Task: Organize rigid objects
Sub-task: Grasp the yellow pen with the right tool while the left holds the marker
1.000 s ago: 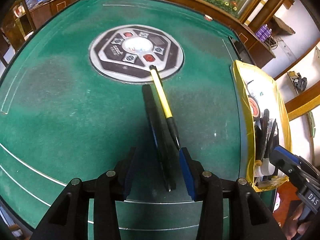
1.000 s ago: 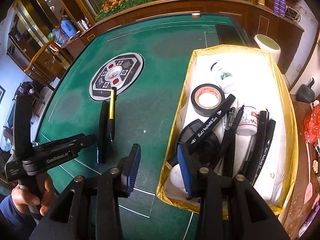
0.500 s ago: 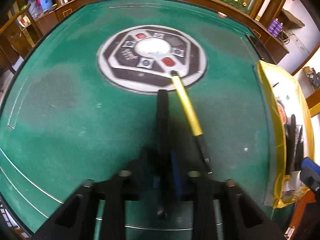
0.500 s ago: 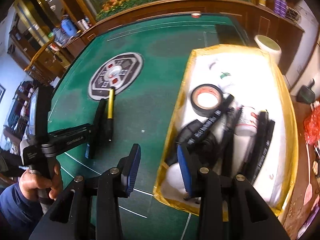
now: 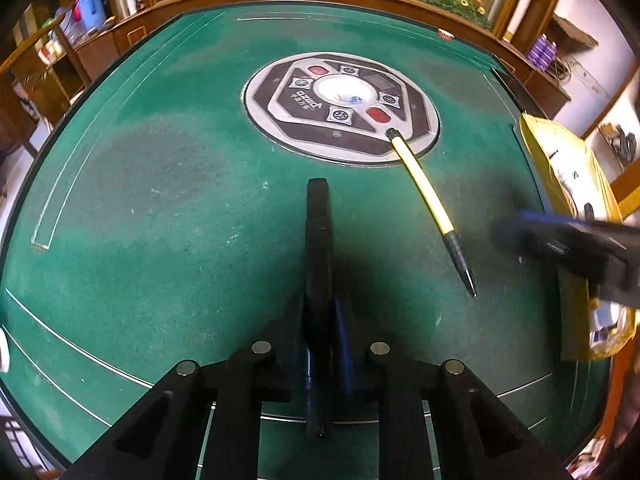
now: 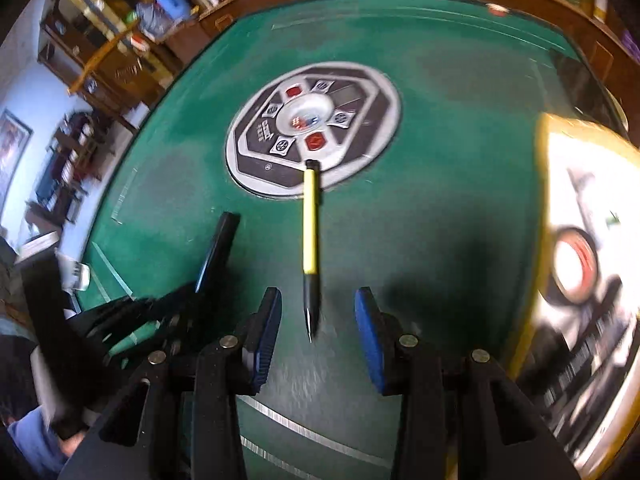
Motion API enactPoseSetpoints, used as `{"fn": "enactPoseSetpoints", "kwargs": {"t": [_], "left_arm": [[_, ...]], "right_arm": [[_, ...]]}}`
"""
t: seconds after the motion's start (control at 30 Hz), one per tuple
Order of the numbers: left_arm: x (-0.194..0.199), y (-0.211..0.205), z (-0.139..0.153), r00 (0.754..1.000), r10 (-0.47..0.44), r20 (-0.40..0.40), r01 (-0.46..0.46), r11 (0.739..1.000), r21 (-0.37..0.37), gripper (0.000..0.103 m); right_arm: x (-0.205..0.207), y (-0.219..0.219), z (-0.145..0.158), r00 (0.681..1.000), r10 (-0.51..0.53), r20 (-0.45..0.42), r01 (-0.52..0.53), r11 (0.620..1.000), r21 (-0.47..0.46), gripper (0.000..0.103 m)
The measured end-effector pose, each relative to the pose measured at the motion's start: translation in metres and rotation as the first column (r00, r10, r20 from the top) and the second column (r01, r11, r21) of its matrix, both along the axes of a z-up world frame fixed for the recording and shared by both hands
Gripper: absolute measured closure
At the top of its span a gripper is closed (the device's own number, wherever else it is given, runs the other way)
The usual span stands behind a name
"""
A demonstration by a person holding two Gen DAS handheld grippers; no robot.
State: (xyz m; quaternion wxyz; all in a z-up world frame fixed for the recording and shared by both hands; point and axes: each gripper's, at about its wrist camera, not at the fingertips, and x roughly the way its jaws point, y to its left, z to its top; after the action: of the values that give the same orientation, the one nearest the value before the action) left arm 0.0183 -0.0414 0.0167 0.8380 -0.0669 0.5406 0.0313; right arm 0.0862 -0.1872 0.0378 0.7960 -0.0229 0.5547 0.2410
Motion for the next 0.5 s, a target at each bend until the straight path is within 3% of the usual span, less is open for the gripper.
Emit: {"fn": "enactPoseSetpoints", "kwargs": {"t": [0.17,0.27,0.4,0.5], "left_arm": [[0.001,0.0,-0.001,1.0,-0.03,0.004,0.03,1.0,0.001,0.087],[0.002,0.0,-0.001,0.999,-0.046,0.002,0.046,0.999,0.004,0.087],[0.002,-0.002,-0.001,0.998,-0.067,0.002,0.067,0.998,0.017,0.087],[0.001,0.0,-0.001,0.998,-0.063,0.009,0.063,0.998,0.005,0.087]], "right_arm": [[0.024,0.031,-0.013,1.0,0.014,0.01,-0.013,0.995,-0.094,0.067],[0.032,0.04,-0.021,1.0,0.011,0.019,-0.009,0.99,-0.144,0.073],[0.03,0.05,-0.028,0.999,0.036,0.037,-0.028,0.98,-0.195,0.094],[0.025,0.049,-0.028,0.998,0.043,0.047,-0.032,0.978,-0.204,0.095]]}}
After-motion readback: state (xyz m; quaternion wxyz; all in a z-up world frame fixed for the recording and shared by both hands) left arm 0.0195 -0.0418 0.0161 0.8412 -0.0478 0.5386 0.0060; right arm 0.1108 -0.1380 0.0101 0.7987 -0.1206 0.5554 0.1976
